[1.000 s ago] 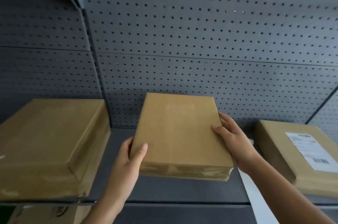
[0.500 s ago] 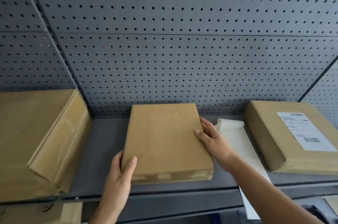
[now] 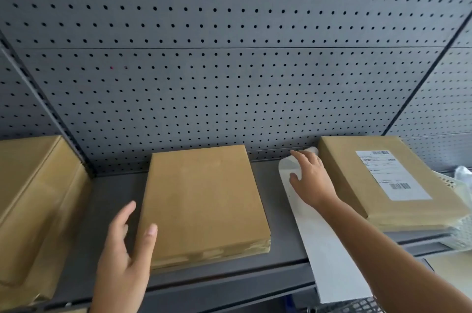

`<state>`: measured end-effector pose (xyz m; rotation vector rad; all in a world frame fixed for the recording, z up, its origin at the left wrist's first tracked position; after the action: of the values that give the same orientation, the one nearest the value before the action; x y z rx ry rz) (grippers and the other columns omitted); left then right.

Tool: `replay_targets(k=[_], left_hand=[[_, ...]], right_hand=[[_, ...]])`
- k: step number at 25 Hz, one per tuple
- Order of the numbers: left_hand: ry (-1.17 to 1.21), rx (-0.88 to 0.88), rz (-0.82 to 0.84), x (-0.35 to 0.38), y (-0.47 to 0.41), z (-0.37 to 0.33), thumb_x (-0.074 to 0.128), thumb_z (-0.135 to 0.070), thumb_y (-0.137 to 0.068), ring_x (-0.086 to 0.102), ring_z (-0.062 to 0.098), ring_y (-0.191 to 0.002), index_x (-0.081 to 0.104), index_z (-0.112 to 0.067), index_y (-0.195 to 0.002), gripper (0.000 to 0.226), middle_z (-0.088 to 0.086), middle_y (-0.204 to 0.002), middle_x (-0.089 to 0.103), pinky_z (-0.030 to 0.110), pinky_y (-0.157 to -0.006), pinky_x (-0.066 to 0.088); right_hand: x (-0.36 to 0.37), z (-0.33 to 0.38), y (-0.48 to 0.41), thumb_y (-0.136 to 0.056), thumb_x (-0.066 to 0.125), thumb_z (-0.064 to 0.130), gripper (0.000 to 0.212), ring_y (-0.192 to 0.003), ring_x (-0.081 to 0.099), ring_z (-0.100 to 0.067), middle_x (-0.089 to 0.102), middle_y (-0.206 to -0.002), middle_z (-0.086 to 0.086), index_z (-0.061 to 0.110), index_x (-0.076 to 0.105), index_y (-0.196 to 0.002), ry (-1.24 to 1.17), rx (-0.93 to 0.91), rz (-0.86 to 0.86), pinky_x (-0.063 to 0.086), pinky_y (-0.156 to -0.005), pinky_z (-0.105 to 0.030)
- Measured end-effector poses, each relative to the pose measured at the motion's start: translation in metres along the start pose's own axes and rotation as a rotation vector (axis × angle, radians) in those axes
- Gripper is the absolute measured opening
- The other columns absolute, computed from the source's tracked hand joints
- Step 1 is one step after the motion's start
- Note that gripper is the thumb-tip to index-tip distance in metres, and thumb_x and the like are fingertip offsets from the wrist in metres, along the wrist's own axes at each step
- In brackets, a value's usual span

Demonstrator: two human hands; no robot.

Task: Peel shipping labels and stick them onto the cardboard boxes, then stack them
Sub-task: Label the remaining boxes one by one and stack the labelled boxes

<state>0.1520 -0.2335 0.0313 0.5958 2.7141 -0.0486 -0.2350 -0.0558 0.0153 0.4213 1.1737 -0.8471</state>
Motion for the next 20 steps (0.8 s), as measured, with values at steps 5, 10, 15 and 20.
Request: replay_targets(k=[5,10,15,20], left_hand=[[-0.029,0.274,0.05,0.03,0.012,-0.06,0.057,-0.046,-0.092,0.042,-0.002,-0.136,0.047,-0.047,-0.137,0.046,-0.035,-0.145,0.047,0.033,-0.106,0.034],[-0.001,0.373,0.099,0.059,0.022,-0.089,0.057,-0.04,-0.097,0.056,-0.01,-0.121,0.058,-0.044,-0.122,0.025,-0.027,-0.13,0.063,0.005,-0.095,0.041],[0.135,0.235,0.487,0.145,0.03,-0.118,0.053,-0.028,-0.101,0.074,0.009,-0.091,0.073,-0.022,-0.101,0.021,-0.009,-0.093,0.079,0.023,-0.084,0.057],[0.341,-0.217,0.789,0.247,0.048,-0.122,0.054,-0.041,-0.101,0.077,0.028,-0.095,0.072,-0.003,-0.109,0.043,0.014,-0.099,0.08,0.037,-0.09,0.061]], right_hand=[[0.018,-0.016,-0.027,-0.09,0.057,0.015,0.074,-0.152,0.01,-0.029,0.02,-0.164,-0.008,0.025,0.024,-0.156,0.278,-0.006,0.118,0.021,-0.122,-0.043],[0.013,-0.019,-0.033,-0.093,0.046,0.004,0.05,-0.132,0.046,-0.027,0.058,-0.137,-0.005,0.019,0.054,-0.14,0.362,0.013,0.07,0.038,-0.107,-0.037],[-0.049,-0.005,-0.01,-0.091,0.052,0.016,0.031,-0.11,0.057,-0.029,0.069,-0.112,-0.001,0.025,0.069,-0.116,0.318,0.017,-0.187,0.042,-0.089,-0.041],[-0.127,0.015,0.054,-0.086,0.064,0.022,0.029,-0.101,0.058,-0.029,0.068,-0.106,0.001,0.028,0.072,-0.112,0.29,-0.031,-0.462,0.043,-0.088,-0.049]])
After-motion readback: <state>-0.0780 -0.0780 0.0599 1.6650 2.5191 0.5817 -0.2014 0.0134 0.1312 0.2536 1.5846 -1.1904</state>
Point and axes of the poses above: each hand's wrist, its own y-axis away from the middle knuckle, its own x-axis out of the palm, z = x × y, the point moved 9 cm from there along -y, towards the middle knuckle
